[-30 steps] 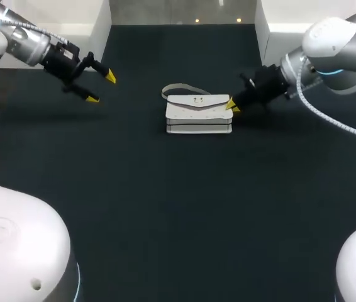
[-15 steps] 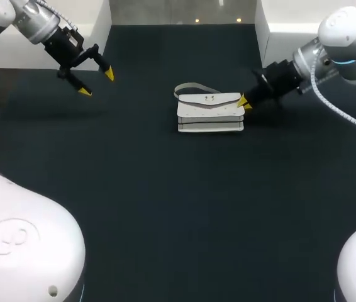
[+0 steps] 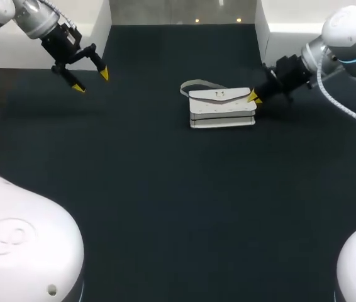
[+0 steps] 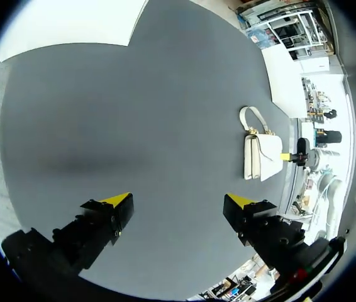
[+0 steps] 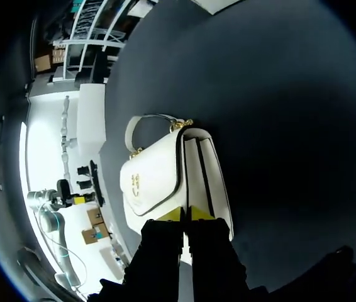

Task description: Pick up the bag, open it, inspect its contents, close it, and place it on the opposite side

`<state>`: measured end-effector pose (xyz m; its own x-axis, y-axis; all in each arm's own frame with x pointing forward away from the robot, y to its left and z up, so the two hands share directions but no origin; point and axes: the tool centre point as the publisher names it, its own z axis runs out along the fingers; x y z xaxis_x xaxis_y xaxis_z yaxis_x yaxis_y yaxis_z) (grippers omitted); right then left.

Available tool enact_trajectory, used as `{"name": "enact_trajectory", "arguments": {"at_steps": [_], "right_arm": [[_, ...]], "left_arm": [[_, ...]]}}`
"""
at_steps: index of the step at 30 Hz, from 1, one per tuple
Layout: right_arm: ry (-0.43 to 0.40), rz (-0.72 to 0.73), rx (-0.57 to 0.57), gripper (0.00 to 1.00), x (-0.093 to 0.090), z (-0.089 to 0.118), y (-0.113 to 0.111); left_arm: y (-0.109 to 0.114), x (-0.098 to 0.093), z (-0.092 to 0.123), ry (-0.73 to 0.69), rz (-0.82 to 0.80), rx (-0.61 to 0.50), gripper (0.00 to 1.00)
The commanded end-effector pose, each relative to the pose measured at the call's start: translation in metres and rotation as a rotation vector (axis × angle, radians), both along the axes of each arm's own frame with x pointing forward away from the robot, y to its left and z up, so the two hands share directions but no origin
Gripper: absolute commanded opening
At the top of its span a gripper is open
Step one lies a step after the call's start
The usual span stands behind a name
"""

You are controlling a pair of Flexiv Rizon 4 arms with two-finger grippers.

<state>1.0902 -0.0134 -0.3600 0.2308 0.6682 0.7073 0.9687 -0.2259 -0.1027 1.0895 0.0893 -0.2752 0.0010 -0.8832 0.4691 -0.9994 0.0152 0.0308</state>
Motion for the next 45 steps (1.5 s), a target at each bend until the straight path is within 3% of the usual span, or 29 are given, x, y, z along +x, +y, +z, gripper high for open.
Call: {"name": "enact_trajectory", "arguments": {"at_steps": [1, 8, 18, 22, 27, 38, 45], "right_arm": [[-0.015, -0.038, -0.047, 0.0, 0.011, 0.003, -0.04], [-0.05, -0.041, -0.102, 0.0, 0.033, -0.007, -0.099], [-0.07, -0.038, -0.15, 0.0, 0.042, 0.0, -0.155], [-0.027, -0.068, -0.162, 0.0, 0.048, -0.002, -0.17], [-0.027, -0.068, -0.162, 0.0, 0.048, -0.002, -0.17], [-0.029, -0.057, -0.166, 0.0, 0.048, -0.002, -0.169], [-0.065, -0.103, -0.222, 0.0, 0.065, 0.005, -0.218]], "left_arm": [[0.009, 0.004, 0.01, 0.006, 0.001, 0.058, 1.0], [0.027, 0.005, 0.014, 0.011, -0.034, 0.116, 1.0], [0.048, 0.003, 0.02, 0.043, -0.06, 0.188, 1.0], [0.054, 0.002, 0.022, 0.045, -0.035, 0.223, 1.0], [0.065, 0.001, 0.029, 0.027, 0.01, 0.281, 1.0], [0.065, 0.001, 0.029, 0.027, 0.01, 0.281, 1.0], [0.063, 0.007, 0.034, -0.036, -0.009, 0.312, 1.0]]}}
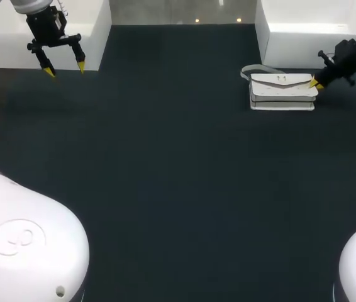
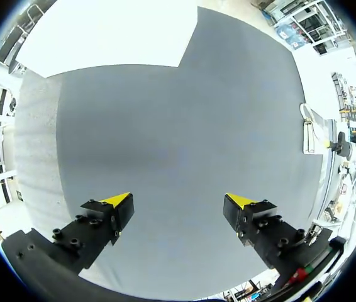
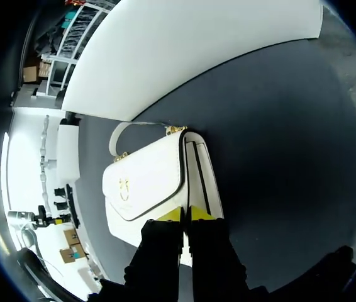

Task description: Pick up the bag, open it, inspect its contents, close it, and place it on the opposite side

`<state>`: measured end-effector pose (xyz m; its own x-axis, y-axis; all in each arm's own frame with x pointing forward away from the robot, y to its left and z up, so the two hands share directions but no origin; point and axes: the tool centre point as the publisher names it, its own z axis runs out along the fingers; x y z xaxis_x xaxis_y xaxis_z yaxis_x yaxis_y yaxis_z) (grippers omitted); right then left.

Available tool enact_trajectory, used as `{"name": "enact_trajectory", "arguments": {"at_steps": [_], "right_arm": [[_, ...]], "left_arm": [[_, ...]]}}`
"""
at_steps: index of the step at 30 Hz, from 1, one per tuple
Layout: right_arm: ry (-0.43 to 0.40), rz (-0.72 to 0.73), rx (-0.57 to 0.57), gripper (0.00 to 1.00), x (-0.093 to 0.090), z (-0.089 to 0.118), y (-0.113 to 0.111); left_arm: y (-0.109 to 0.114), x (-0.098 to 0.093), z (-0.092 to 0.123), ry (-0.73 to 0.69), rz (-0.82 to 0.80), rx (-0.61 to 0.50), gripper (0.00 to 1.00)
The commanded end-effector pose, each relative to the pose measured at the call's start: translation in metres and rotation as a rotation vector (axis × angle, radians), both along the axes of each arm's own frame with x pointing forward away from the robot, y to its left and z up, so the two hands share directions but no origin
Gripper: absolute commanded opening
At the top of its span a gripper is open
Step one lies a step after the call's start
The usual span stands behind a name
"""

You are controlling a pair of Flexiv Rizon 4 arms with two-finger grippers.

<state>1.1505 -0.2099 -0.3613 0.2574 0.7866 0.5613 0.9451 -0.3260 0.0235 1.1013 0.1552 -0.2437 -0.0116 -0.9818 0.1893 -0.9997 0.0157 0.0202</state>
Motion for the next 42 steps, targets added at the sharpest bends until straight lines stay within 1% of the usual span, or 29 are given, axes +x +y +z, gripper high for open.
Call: {"name": "enact_trajectory", "arguments": {"at_steps": [1, 3, 6, 11, 15, 20, 25, 35, 42], "right_arm": [[0.0, -0.013, 0.0, 0.0, 0.008, 0.008, -0.029], [-0.005, -0.042, -0.01, 0.0, 0.014, 0.008, -0.042], [-0.01, -0.044, -0.008, 0.0, 0.021, 0.009, -0.058], [-0.007, -0.01, -0.014, 0.0, 0.033, 0.005, -0.08], [-0.004, -0.018, -0.024, 0.0, 0.041, 0.002, -0.093], [-0.009, -0.024, -0.041, 0.0, 0.047, 0.004, -0.103], [-0.005, -0.031, -0.053, 0.0, 0.048, 0.004, -0.108], [-0.003, -0.027, -0.052, 0.0, 0.048, 0.003, -0.108], [-0.002, -0.022, -0.051, 0.0, 0.052, 0.002, -0.113]], "left_arm": [[-0.003, -0.005, 0.003, -0.022, -0.004, 0.014, 1.0], [-0.004, -0.004, 0.004, -0.03, -0.006, 0.017, 1.0], [-0.004, -0.003, 0.004, -0.03, -0.011, 0.021, 1.0], [-0.004, -0.004, 0.006, -0.031, -0.026, 0.035, 1.0], [-0.004, -0.006, 0.008, -0.035, -0.034, 0.038, 1.0], [-0.004, -0.007, 0.009, -0.043, -0.036, 0.04, 1.0], [-0.005, -0.008, 0.01, -0.043, -0.043, 0.044, 1.0], [-0.005, -0.007, 0.01, -0.044, -0.038, 0.048, 1.0], [-0.005, -0.007, 0.01, -0.044, -0.038, 0.048, 1.0]]}}
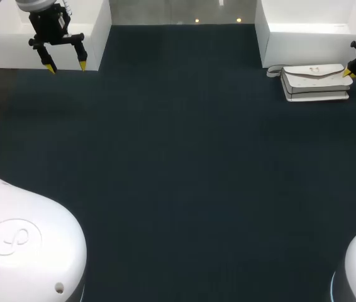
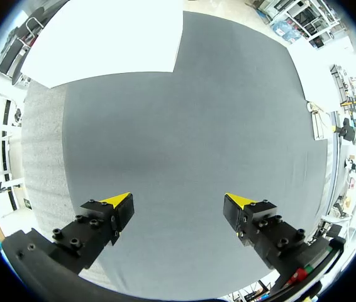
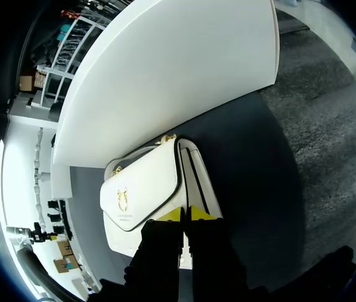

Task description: Pick up the bag, open it, inspect its contents, close it, and place it on the opposite side

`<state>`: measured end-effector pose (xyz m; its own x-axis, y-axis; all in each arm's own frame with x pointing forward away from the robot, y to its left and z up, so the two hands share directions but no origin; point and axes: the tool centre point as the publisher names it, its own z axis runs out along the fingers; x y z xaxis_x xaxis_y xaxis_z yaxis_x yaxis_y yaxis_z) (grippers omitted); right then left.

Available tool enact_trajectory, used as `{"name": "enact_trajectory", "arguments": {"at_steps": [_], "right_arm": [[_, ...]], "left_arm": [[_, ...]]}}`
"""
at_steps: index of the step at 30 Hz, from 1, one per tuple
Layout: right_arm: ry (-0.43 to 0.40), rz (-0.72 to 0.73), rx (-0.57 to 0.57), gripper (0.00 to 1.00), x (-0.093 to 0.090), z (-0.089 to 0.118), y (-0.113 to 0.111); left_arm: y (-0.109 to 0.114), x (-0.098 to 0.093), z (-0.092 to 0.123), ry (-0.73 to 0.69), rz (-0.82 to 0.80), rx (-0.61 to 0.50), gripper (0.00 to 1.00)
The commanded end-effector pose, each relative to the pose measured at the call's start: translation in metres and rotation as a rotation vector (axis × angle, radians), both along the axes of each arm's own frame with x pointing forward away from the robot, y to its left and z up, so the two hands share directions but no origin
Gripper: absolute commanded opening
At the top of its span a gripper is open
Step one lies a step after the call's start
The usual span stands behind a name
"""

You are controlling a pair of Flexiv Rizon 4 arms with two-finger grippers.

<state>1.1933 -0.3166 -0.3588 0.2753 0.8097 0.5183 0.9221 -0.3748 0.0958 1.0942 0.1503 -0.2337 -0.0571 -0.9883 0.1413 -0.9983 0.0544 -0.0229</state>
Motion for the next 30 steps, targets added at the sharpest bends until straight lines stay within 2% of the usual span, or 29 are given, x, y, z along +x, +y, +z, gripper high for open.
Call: {"name": "enact_trajectory", "arguments": {"at_steps": [1, 7, 8, 9, 10, 15, 21, 30], "right_arm": [[0.052, 0.033, 0.018, 0.0, 0.01, -0.001, -0.007], [0.062, 0.028, 0.015, 0.0, 0.011, -0.003, -0.011], [0.063, 0.029, 0.015, 0.26, 0.011, -0.003, -0.011], [0.064, 0.029, 0.014, 0.68, 0.011, -0.003, -0.011], [0.065, 0.029, 0.013, 1.0, 0.01, -0.002, -0.01], [0.054, 0.006, -0.014, 1.0, 0.005, 0.008, -0.012], [0.02, -0.03, -0.111, 1.0, -0.009, 0.032, -0.014], [-0.019, -0.032, -0.228, 1.0, -0.033, 0.062, 0.004]], "left_arm": [[0.0, 0.0, 0.0, 0.001, 0.0, 0.001, 1.0], [0.0, 0.0, 0.0, 0.001, 0.0, 0.001, 1.0], [0.0, 0.0, 0.0, 0.001, 0.0, 0.001, 1.0], [0.0, 0.0, 0.0, 0.001, 0.0, 0.001, 1.0], [0.0, 0.0, 0.0, 0.001, 0.0, 0.001, 1.0], [0.0, 0.0, 0.0, 0.001, 0.0, 0.001, 1.0], [0.0, 0.0, 0.0, 0.001, 0.0, 0.001, 1.0], [0.0, 0.0, 0.0, 0.001, 0.0, 0.001, 1.0]]}}
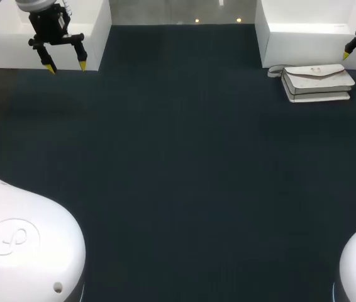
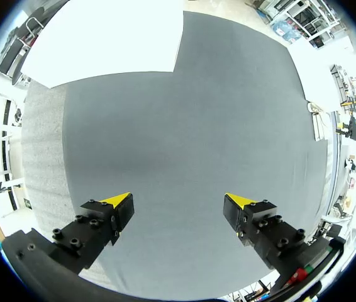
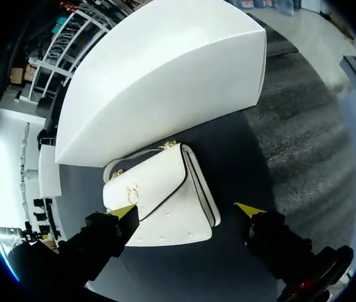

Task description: Pick up the bag, open it, inspect its contents, close it, and place it on the opposite side

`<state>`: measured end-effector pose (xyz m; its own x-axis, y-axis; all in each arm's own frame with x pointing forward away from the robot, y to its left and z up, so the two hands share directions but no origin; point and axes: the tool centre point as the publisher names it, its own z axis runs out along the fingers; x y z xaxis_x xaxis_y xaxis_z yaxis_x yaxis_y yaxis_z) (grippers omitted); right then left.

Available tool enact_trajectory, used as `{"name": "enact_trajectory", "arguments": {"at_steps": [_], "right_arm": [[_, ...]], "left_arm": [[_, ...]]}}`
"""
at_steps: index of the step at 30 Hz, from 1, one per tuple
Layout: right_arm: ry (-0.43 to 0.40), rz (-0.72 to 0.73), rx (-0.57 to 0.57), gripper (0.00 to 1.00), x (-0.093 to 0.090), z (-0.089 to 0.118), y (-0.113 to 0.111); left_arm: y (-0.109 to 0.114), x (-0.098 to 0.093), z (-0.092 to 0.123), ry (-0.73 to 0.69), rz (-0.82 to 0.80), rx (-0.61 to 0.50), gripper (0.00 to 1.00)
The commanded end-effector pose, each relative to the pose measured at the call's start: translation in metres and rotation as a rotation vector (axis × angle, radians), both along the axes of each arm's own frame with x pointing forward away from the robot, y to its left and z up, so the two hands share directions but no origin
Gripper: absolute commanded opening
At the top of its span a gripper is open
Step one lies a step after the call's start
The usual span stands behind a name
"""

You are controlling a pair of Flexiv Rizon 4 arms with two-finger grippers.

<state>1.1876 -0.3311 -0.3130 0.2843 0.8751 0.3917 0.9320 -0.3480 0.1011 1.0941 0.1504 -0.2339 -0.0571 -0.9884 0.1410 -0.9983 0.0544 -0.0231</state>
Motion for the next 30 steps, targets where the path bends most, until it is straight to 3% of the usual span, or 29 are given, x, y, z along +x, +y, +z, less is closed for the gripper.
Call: {"name": "enact_trajectory", "arguments": {"at_steps": [1, 16, 30], "right_arm": [[-0.071, -0.038, -0.106, 1.0, -0.03, 0.018, 0.021], [-0.071, 0.028, -0.185, 1.0, -0.063, 0.036, 0.057], [-0.046, 0.05, -0.196, 1.0, -0.076, 0.038, 0.084]], "left_arm": [[0.0, 0.001, 0.0, 0.001, 0.0, 0.001, 1.0], [0.0, 0.001, 0.0, 0.001, 0.0, 0.001, 1.0], [0.0, 0.001, 0.0, 0.001, 0.0, 0.001, 1.0]]}}
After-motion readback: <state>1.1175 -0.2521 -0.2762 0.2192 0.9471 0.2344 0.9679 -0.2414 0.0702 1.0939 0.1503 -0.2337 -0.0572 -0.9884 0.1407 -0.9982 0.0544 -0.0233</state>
